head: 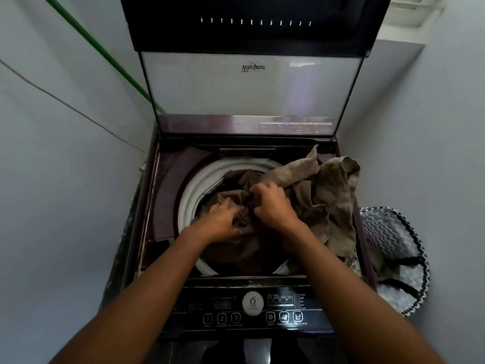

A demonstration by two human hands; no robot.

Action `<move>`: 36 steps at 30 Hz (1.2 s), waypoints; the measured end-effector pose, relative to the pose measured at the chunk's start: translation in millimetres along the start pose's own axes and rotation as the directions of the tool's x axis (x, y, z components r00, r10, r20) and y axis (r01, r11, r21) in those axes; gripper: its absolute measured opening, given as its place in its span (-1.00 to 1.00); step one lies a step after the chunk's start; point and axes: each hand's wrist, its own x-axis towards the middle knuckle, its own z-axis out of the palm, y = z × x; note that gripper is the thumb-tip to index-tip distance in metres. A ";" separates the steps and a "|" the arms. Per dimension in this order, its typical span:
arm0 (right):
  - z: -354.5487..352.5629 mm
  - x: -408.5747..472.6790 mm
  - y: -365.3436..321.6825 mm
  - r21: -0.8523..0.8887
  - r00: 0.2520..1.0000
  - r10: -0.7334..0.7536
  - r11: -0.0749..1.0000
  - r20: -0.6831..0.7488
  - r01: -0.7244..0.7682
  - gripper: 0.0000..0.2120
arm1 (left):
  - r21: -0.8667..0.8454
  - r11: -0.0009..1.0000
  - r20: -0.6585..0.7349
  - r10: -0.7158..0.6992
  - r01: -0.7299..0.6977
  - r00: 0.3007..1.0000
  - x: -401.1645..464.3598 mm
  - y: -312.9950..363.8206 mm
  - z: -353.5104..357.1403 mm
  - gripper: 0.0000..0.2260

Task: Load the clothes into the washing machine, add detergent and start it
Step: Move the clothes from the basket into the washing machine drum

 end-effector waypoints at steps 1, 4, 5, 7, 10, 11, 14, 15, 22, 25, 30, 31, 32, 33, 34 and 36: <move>-6.8 -2.9 3.2 -0.042 0.981 -0.020 0.999 -0.190 0.012 -0.62 | -0.046 0.999 -0.051 0.006 -0.009 0.999 3.9 2.1 1.4 -0.34; -18.3 -6.7 22.0 -0.235 0.802 -0.043 0.964 -0.595 -0.123 -0.57 | -0.162 0.986 -0.113 0.011 -0.030 0.994 12.8 9.7 3.7 -0.40; -17.2 -6.4 30.1 -0.259 0.794 0.032 0.936 -0.608 -0.237 -0.48 | -0.204 0.978 -0.112 0.017 -0.040 0.994 15.0 11.9 4.9 -0.40; -9.4 -5.6 43.4 -0.286 0.830 0.237 0.862 -0.504 -0.419 -0.28 | -0.299 0.953 -0.091 0.023 -0.049 0.996 18.1 14.9 9.6 -0.40; 12.9 -1.3 56.3 -0.344 0.867 0.313 0.824 -0.387 -0.451 -0.47 | -0.379 0.924 -0.091 0.023 -0.056 0.996 18.8 14.8 18.3 -0.41; 17.0 2.2 56.3 -0.285 0.881 0.295 0.866 -0.371 -0.410 -0.59 | -0.406 0.911 -0.116 0.023 -0.068 0.993 18.2 15.5 18.0 -0.42; 29.6 16.3 46.6 -0.060 0.926 0.269 0.954 -0.265 -0.294 -0.75 | -0.483 0.870 -0.214 -0.008 -0.099 0.977 18.0 13.0 14.2 -0.45; 34.7 20.7 41.5 -0.015 0.939 0.251 0.965 -0.234 -0.261 -0.75 | -0.480 0.871 -0.242 -0.020 -0.102 0.970 17.5 10.6 13.5 -0.45; 61.4 36.6 12.3 0.080 0.982 0.132 0.986 0.139 -0.144 -0.45 | -0.128 0.983 -0.307 -0.163 0.129 0.938 14.8 -10.6 30.5 -0.53; 81.2 45.1 13.3 -0.021 0.951 0.058 0.998 0.303 -0.054 -0.39 | -0.293 0.943 -0.156 -0.212 0.160 0.965 22.0 -14.9 44.0 -0.42; 108.0 72.3 31.5 -0.159 0.906 0.192 0.977 0.377 -0.141 -0.34 | -0.348 0.921 0.060 -0.161 0.172 0.985 41.4 -25.0 60.0 -0.25; 110.5 77.2 35.7 -0.186 0.891 0.217 0.970 0.398 -0.154 -0.35 | -0.312 0.930 0.112 -0.167 0.194 0.980 45.2 -28.3 64.0 -0.24; 112.0 80.4 38.9 -0.214 0.877 0.226 0.966 0.424 -0.146 -0.35 | -0.279 0.937 0.156 -0.173 0.211 0.973 47.8 -30.9 65.6 -0.23; 112.4 82.4 40.5 -0.239 0.859 0.241 0.960 0.452 -0.143 -0.35 | -0.259 0.944 0.175 -0.162 0.204 0.971 50.3 -33.8 66.6 -0.23; 113.6 84.5 42.6 -0.258 0.850 0.244 0.957 0.467 -0.133 -0.33 | -0.248 0.952 0.175 -0.141 0.182 0.974 51.7 -35.4 65.7 -0.25; 112.6 86.2 44.3 -0.288 0.819 0.276 0.947 0.503 -0.142 -0.29 | -0.281 0.949 0.098 -0.117 0.140 0.988 55.8 -37.2 61.1 -0.27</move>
